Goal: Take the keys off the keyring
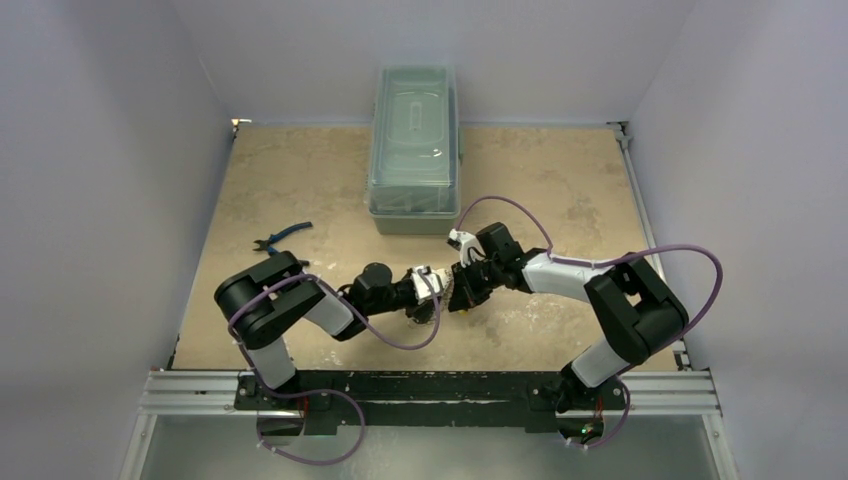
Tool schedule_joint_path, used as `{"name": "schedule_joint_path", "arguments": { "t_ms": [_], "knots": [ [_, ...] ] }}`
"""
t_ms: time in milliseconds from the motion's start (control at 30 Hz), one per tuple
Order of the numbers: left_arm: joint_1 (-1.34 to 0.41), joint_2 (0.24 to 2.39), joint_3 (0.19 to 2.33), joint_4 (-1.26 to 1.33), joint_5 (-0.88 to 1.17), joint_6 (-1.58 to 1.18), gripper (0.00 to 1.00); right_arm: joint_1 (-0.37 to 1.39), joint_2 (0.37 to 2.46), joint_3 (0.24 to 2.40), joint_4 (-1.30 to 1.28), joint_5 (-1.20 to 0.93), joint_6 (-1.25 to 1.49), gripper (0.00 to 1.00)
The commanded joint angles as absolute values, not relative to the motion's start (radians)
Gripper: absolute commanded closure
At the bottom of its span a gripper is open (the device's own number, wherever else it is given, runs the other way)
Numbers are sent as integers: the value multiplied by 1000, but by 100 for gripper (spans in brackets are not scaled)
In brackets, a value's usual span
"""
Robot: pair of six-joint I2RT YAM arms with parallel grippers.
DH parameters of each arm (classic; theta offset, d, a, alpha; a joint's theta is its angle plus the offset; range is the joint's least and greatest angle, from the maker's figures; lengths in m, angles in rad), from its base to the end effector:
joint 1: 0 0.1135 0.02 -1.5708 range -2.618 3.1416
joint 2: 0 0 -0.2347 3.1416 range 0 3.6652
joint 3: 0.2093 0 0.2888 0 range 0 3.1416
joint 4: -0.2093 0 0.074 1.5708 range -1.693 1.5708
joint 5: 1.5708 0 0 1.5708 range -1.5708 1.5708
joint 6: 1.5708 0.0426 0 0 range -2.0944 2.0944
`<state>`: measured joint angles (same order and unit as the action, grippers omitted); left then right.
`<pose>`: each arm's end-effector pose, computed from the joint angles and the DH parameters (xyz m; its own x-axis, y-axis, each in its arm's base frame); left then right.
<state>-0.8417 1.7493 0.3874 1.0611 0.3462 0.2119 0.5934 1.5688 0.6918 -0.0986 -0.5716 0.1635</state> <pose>0.1810 -0.2243 0.0468 0.0000 0.2970 -0.9549 0.9384 0.3299 0.1026 0.2424 0.1913 0.0784 -0.7948 -0.3710 -0.4803 -0.6004 0.5960 0.5332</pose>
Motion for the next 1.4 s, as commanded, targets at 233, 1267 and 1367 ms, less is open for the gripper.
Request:
{"name": "schedule_joint_path", "arguments": {
  "t_ms": [233, 1267, 1367],
  "knots": [
    [-895, 1704, 381, 1026, 335, 441, 100, 586, 1550, 764, -97, -621, 117, 100],
    [-887, 1730, 407, 1009, 290, 304, 100, 586, 1550, 792, -217, -568, 44, 100],
    [-885, 1733, 408, 1016, 285, 299, 100, 586, 1552, 792, -210, -567, 46, 100]
  ]
}}
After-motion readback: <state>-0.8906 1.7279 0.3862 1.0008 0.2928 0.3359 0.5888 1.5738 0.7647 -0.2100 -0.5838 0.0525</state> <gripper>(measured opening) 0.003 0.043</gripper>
